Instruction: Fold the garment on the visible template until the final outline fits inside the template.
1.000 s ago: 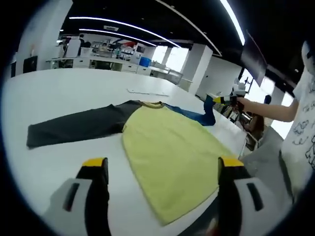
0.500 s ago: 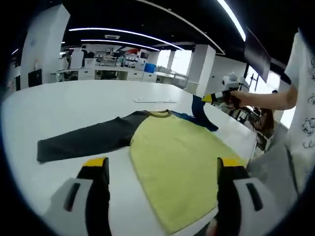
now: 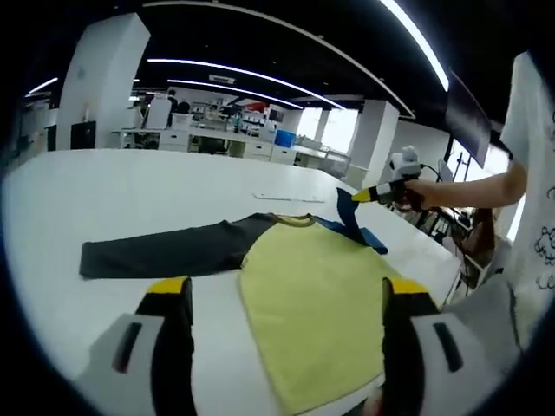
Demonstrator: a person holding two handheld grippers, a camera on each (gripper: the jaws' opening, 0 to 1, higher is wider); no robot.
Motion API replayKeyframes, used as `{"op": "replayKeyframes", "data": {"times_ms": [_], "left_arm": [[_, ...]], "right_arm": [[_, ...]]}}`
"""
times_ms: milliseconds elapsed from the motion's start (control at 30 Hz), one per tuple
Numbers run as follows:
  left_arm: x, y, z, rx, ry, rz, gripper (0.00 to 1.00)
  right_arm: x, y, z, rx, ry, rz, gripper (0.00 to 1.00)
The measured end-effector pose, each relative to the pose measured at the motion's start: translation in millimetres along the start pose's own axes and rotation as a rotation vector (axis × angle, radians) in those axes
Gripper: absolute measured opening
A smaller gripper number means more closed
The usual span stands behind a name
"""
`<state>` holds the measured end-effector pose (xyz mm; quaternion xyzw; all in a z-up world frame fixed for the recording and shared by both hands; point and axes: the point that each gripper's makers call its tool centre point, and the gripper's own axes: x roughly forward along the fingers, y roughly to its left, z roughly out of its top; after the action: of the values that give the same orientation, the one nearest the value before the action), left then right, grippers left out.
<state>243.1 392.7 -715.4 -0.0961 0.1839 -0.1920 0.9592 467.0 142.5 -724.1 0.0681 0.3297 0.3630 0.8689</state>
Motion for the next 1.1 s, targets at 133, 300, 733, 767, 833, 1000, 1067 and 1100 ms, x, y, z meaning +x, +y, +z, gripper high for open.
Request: {"op": "replayKeyframes", "data": {"times_ms": [133, 300, 733, 767, 833, 1000, 1067, 1100], "left_arm": [[12.1, -0.8, 3.9, 0.017, 0.006, -0.039, 0.87], [24.0, -11.3, 12.8, 0.037, -0.005, -0.101, 0.87], [32.8, -12.3, 4.0, 0.029, 0.011, -0.171, 0.86], [33.1, -11.4, 3.2, 0.027, 0.013, -0.174, 0.86], [33.3, -10.0, 2.6, 0.026, 0.013, -0.177, 0.86], [34.6, -7.6, 1.8, 0.024, 0.017, -0.182, 0.86], [35.5, -6.3, 1.6, 0.024, 0.020, -0.184, 0.86], [36.2, -5.3, 1.0, 0.027, 0.024, -0.185, 0.86]], "right_arm": [[11.3, 14.6, 12.3, 0.064, -0.048, 0.038, 0.00], [26.3, 32.6, 25.4, 0.009, -0.053, 0.064, 0.00], [57.8, 76.7, 39.5, -0.052, -0.049, 0.132, 0.00], [60.1, 77.3, 39.9, -0.039, -0.052, 0.136, 0.00], [65.3, 84.7, 40.4, -0.016, -0.060, 0.150, 0.00], [81.2, 104.7, 34.8, -0.011, -0.051, 0.183, 0.00], [90.3, 114.1, 30.8, -0.022, -0.041, 0.191, 0.00], [96.2, 119.5, 27.4, -0.037, -0.030, 0.197, 0.00]]}}
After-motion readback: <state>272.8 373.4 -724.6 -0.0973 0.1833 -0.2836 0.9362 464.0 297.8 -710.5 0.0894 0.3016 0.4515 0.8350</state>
